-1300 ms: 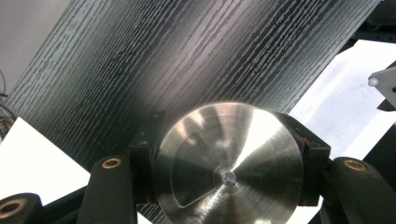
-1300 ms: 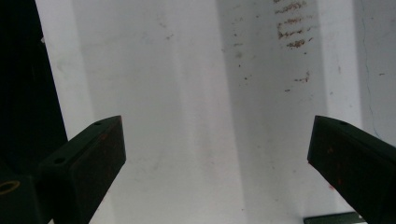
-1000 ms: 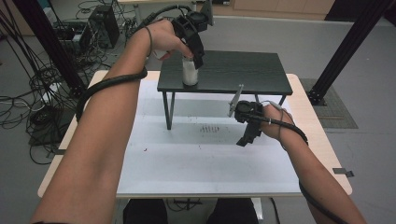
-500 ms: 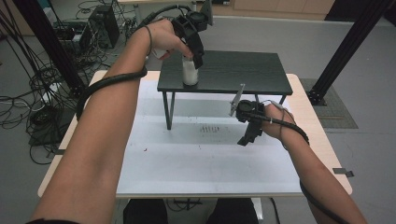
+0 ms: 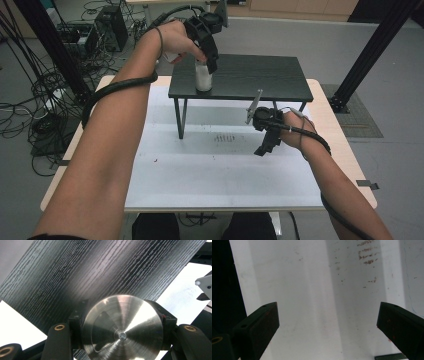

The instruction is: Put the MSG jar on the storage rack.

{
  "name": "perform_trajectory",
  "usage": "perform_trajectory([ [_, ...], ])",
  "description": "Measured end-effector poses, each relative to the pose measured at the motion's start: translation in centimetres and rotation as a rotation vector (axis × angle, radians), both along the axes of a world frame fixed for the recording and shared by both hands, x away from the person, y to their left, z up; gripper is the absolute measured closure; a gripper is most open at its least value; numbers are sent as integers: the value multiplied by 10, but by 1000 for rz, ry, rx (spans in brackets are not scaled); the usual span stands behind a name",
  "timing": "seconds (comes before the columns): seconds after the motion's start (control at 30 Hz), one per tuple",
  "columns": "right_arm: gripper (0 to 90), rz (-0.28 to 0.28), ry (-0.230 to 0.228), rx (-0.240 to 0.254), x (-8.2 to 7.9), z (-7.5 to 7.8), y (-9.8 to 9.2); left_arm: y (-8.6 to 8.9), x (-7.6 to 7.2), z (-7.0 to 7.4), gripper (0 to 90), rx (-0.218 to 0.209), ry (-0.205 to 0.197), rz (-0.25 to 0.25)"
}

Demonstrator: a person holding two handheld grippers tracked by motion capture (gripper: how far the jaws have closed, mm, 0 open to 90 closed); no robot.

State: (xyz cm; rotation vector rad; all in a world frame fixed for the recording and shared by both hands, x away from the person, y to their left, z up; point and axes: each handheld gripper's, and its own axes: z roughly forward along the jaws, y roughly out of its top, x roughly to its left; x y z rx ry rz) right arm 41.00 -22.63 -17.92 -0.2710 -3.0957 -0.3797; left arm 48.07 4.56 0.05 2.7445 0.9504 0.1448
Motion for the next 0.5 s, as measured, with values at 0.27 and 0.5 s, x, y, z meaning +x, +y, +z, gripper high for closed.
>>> perform_trajectory([
  [0.27,40,1,0,-3,0,0,0,0,0,0,420,1,1,-1],
  [0.5,40,-1,-1,2,1,0,-1,0,0,0,420,1,0,-2],
])
